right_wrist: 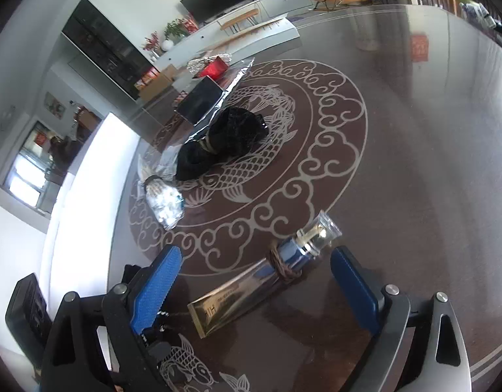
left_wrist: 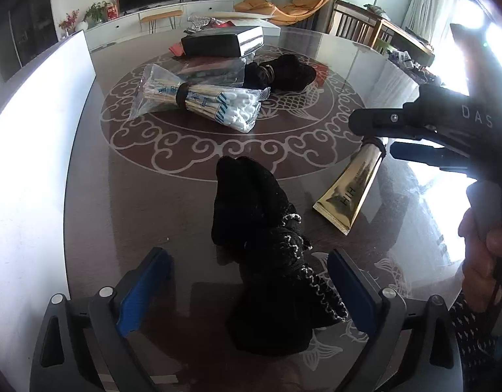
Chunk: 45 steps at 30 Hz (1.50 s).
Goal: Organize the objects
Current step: 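Grasp the gold HIH tube with the right tool while the left tool holds the pouch, then carry pouch and tube into the container beside the table and release both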
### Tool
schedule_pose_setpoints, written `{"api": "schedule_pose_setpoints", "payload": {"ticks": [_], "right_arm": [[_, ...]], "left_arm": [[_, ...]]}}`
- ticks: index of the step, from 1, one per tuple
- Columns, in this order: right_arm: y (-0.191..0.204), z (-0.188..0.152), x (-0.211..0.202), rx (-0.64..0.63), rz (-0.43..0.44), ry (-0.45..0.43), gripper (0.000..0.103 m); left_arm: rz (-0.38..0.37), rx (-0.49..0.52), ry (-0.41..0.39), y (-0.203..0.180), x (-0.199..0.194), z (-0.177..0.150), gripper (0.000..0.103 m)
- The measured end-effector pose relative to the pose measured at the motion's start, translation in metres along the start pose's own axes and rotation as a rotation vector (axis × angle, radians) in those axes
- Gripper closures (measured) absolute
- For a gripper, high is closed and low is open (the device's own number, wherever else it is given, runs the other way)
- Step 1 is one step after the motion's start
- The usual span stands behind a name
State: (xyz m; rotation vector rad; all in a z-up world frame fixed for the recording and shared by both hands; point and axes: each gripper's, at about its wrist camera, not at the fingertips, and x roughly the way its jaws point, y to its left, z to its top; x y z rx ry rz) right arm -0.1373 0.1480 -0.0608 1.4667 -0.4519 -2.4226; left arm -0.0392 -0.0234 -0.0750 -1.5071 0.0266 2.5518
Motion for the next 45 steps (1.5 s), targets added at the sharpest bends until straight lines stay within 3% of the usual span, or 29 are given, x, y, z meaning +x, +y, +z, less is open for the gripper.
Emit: {"api": "schedule_pose_setpoints", "payload": {"ticks": [2, 3, 5, 8, 15, 18, 21, 23, 24, 26, 27, 29, 32, 34, 37, 39, 41, 45], "right_arm": [[0.012, -0.005, 0.002, -0.024, -0.068, 0.018, 0.013], [0.018, -0.009, 0.006, -0.041, -0.105, 0.025, 0.017], [0.032, -0.017, 0.012, -0.099, -0.213, 0.0, 0.04], [0.036, -0.02, 0.014, -0.157, -0.267, 0.006, 0.056], [-0.006, -0.026, -0.018, -0.163, -0.229, 0.066, 0.059], [-0.004, -0.022, -0.024, -0.182, -0.248, 0.079, 0.057], [0.006, -0.024, -0.013, -0.165, -0.275, 0.16, 0.045], [0.013, -0.03, -0.013, -0.178, -0.298, 0.145, 0.043], [0.013, -0.034, -0.013, -0.179, -0.309, 0.134, 0.044], [0.012, -0.043, -0.018, -0.199, -0.358, 0.09, 0.07], [0.01, -0.046, -0.02, -0.203, -0.363, 0.078, 0.075], [0.003, -0.049, -0.024, -0.181, -0.319, 0.071, 0.076], [-0.012, -0.052, -0.044, -0.095, -0.186, 0.042, 0.076], [-0.014, -0.052, -0.062, -0.046, -0.075, 0.016, 0.076], [0.005, -0.048, -0.09, -0.06, 0.024, -0.021, 0.076], [0.037, -0.044, -0.108, -0.099, 0.107, -0.037, 0.076], [0.08, -0.038, -0.117, -0.15, 0.211, -0.042, 0.076], [0.176, -0.039, -0.114, -0.284, 0.406, 0.009, 0.076]], "left_arm": [[0.082, 0.007, 0.029, -0.004, 0.006, 0.002, 0.0], [0.079, 0.009, 0.032, -0.005, 0.006, 0.002, 0.0], [0.077, 0.013, 0.043, -0.004, 0.005, 0.002, 0.0], [0.076, 0.012, 0.061, 0.0, 0.002, -0.002, 0.0], [0.063, -0.001, 0.055, 0.002, 0.0, -0.006, 0.0], [0.035, -0.027, 0.089, 0.004, 0.002, 0.005, 0.0], [-0.037, 0.001, 0.074, 0.005, 0.0, 0.014, 0.001], [-0.033, 0.062, 0.047, -0.001, -0.002, 0.015, 0.039], [-0.046, 0.078, 0.039, -0.003, -0.002, 0.014, 0.067], [-0.073, 0.085, 0.01, -0.005, -0.003, 0.008, 0.067], [-0.09, 0.08, -0.002, -0.006, -0.005, 0.005, 0.067], [-0.147, 0.055, -0.027, -0.004, -0.013, 0.0, 0.068], [-0.215, 0.039, -0.088, -0.004, -0.042, -0.005, 0.068], [-0.241, 0.034, -0.144, 0.0, -0.072, -0.008, 0.068], [-0.264, 0.008, -0.242, 0.021, -0.125, -0.007, 0.068], [-0.236, -0.026, -0.307, 0.045, -0.162, -0.007, 0.067], [-0.161, -0.065, -0.347, 0.076, -0.188, -0.008, 0.067], [0.02, -0.203, -0.346, 0.149, -0.21, -0.025, 0.067]]}}
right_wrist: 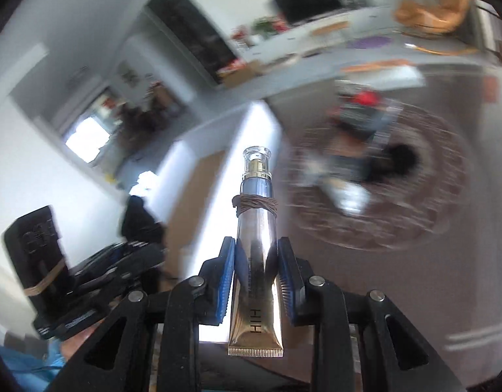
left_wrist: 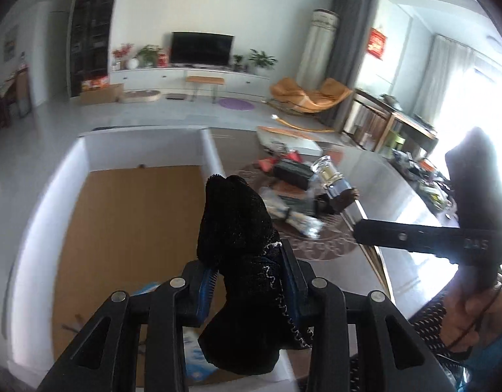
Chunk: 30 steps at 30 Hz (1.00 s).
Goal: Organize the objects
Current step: 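Carry pouch and tube into the container beside the table and release both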
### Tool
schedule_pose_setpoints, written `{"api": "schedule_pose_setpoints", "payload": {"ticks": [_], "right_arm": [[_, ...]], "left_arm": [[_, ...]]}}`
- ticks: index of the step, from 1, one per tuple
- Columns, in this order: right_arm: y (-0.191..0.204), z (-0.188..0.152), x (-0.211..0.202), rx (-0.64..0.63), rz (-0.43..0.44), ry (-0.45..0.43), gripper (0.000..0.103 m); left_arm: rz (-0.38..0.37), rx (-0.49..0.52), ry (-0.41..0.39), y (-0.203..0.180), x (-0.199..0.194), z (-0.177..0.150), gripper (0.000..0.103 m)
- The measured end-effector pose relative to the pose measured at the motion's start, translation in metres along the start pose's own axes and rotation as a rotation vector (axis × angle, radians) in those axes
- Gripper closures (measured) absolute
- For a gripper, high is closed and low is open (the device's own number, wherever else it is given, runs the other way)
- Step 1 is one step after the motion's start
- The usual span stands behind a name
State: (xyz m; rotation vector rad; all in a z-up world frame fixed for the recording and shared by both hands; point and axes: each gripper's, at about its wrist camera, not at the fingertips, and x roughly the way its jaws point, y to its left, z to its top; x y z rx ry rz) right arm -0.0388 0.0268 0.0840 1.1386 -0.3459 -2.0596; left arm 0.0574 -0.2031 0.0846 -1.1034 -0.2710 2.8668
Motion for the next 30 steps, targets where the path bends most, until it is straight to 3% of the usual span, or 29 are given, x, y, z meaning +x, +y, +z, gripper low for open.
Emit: {"api": "schedule_pose_setpoints", "payload": {"ticks": [2, 5, 6, 7, 10, 12, 15, 17, 19, 22, 25, 28, 30], "right_arm": [[0.039, 0.006, 0.034, -0.051, 0.088, 0.054, 0.076], [0.08, 0.004, 0.079, -0.142, 0.056, 0.121, 0.073], [0.085, 0.003, 0.09, -0.16, 0.05, 0.141, 0.068], [0.088, 0.002, 0.099, -0.164, 0.049, 0.154, 0.055], [0.076, 0.0, 0.088, -0.143, 0.049, 0.099, 0.04], [0.054, -0.001, 0.07, -0.136, -0.026, 0.034, 0.029], [0.005, -0.008, 0.033, -0.124, -0.219, -0.081, 0.02], [-0.042, -0.018, 0.011, -0.096, -0.382, -0.137, 0.014], [-0.088, -0.034, -0.007, -0.053, -0.539, -0.16, 0.014], [-0.158, -0.062, -0.03, 0.039, -0.739, -0.151, 0.014], [-0.214, -0.081, -0.044, 0.131, -0.856, -0.124, 0.014], [-0.245, -0.091, -0.055, 0.226, -0.9, -0.099, 0.014], [-0.252, -0.09, -0.048, 0.224, -0.933, -0.078, 0.014]], "left_arm": [[0.122, -0.046, 0.058, 0.034, 0.005, -0.005, 0.065], [0.3, -0.074, 0.123, 0.066, 0.017, -0.016, 0.036], [0.333, -0.089, 0.13, 0.073, 0.018, -0.02, 0.029], [0.34, -0.107, 0.129, 0.075, 0.018, -0.022, 0.029], [0.284, -0.112, 0.106, 0.06, 0.018, -0.023, 0.029], [0.225, -0.056, 0.091, 0.033, 0.026, -0.018, 0.029], [0.073, 0.043, 0.086, -0.023, 0.041, -0.01, 0.029], [-0.059, 0.109, 0.104, -0.069, 0.052, -0.011, 0.02], [-0.178, 0.171, 0.142, -0.117, 0.072, -0.016, 0.005], [-0.281, 0.211, 0.215, -0.167, 0.109, -0.031, 0.005], [-0.289, 0.223, 0.22, -0.2, 0.155, -0.049, 0.005], [-0.215, 0.266, 0.224, -0.222, 0.204, -0.061, 0.005], [-0.177, 0.321, 0.235, -0.236, 0.228, -0.068, 0.005]]}}
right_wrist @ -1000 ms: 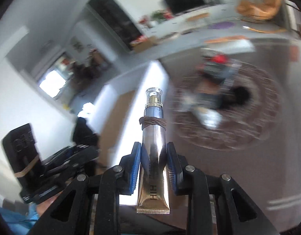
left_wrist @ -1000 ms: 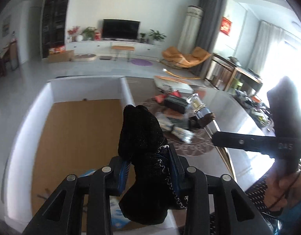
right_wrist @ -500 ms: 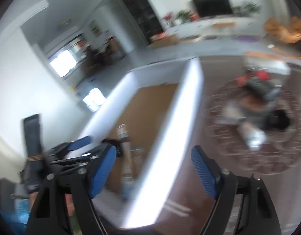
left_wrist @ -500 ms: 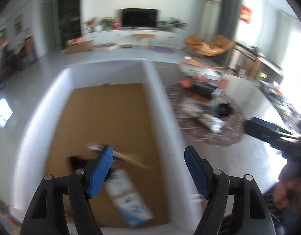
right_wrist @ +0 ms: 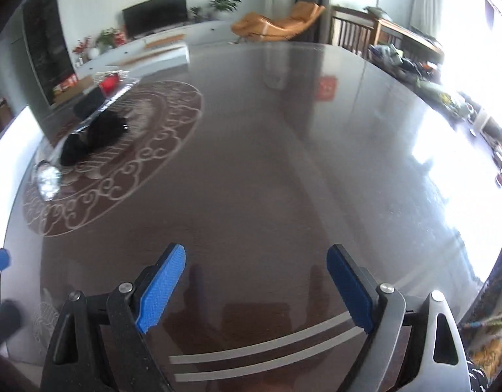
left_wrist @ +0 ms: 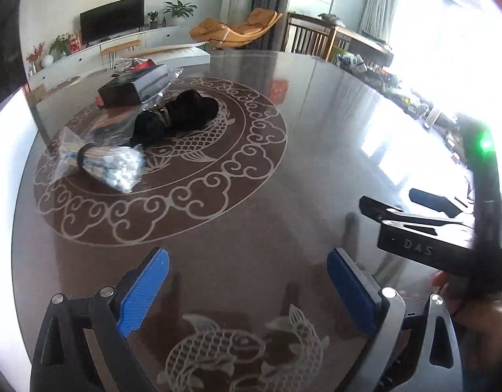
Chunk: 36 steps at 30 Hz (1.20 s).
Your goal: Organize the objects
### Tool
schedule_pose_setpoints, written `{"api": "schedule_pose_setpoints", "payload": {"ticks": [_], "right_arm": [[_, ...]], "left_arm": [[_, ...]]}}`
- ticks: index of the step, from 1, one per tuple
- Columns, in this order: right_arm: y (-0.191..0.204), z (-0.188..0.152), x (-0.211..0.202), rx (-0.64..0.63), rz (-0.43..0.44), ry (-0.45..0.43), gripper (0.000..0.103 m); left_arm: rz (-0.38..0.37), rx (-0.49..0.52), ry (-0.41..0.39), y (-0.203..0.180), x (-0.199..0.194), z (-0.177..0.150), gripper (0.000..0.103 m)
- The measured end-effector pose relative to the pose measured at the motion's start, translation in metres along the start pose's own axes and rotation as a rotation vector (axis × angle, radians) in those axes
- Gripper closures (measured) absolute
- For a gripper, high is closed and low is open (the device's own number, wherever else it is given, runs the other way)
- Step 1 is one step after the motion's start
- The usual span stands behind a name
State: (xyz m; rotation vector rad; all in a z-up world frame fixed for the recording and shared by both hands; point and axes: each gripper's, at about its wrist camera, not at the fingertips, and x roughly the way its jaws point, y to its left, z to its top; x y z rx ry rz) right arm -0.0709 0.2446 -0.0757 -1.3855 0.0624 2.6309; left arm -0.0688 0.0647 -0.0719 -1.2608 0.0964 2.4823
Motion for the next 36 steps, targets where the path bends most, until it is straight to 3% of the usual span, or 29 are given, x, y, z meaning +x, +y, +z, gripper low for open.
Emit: {"api": "schedule_pose_setpoints", "payload": {"ticks": [2, 6, 14, 36], "right_arm": [[0.004, 0.0, 0.01, -0.022, -0.046, 0.002, 0.013], [0.0, 0.002, 0.009, -0.012, -0.054, -0.009, 0.012], [-0.029, 0.002, 0.019, 0.117, -0.051, 0.017, 0.0], [-0.028, -0.001, 0.017, 0.116, -0.052, -0.01, 0.0]], "left_arm": [[0.029, 0.046, 0.018, -0.01, 0.02, 0.006, 0.005], [0.078, 0.099, 0.04, -0.027, 0.043, 0.023, 0.004], [0.014, 0.148, 0.03, -0.025, 0.068, 0.049, 0.0], [0.006, 0.152, 0.031, -0.022, 0.061, 0.049, 0.0]]}}
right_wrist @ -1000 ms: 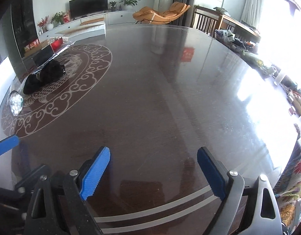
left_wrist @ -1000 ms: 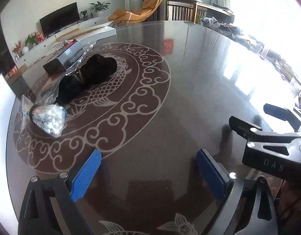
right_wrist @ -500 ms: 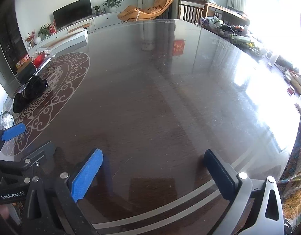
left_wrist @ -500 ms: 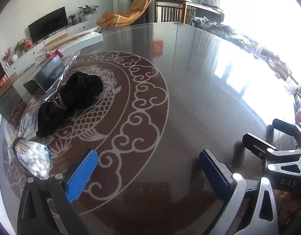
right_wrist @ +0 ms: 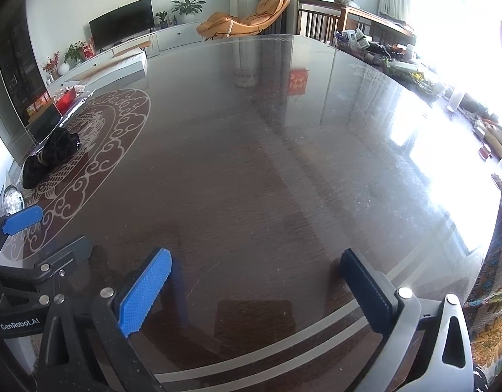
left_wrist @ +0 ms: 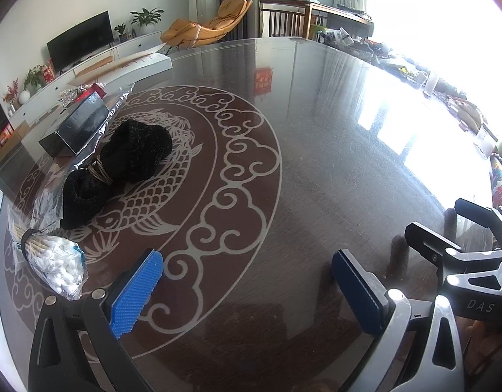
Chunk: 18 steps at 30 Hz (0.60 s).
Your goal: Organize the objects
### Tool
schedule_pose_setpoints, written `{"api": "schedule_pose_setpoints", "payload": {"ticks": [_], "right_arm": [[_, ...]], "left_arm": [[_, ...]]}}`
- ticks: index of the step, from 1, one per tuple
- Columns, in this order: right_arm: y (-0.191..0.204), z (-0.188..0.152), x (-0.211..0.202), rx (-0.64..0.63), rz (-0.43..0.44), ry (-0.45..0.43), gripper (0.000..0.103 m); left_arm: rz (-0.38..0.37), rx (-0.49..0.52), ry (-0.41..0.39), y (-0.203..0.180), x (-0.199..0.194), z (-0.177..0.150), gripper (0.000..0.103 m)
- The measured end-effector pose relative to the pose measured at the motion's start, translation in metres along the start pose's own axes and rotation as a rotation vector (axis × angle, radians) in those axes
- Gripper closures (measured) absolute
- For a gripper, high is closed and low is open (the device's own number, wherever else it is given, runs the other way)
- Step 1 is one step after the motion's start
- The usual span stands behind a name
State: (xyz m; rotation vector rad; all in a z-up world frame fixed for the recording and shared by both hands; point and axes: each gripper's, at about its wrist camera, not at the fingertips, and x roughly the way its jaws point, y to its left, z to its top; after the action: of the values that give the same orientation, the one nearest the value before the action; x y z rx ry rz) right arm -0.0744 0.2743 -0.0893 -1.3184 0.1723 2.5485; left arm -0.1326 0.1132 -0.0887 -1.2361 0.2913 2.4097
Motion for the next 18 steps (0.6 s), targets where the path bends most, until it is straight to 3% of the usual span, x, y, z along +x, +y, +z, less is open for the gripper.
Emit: {"api": "schedule_pose_setpoints", "payload": {"ticks": [18], "right_arm": [[-0.0016, -0.0026, -0.002, 0.002, 0.0, -0.003, 0.0]], "left_arm": [[0.0, 0.0, 0.0, 0.0003, -0.0002, -0.0001, 0.0]]}}
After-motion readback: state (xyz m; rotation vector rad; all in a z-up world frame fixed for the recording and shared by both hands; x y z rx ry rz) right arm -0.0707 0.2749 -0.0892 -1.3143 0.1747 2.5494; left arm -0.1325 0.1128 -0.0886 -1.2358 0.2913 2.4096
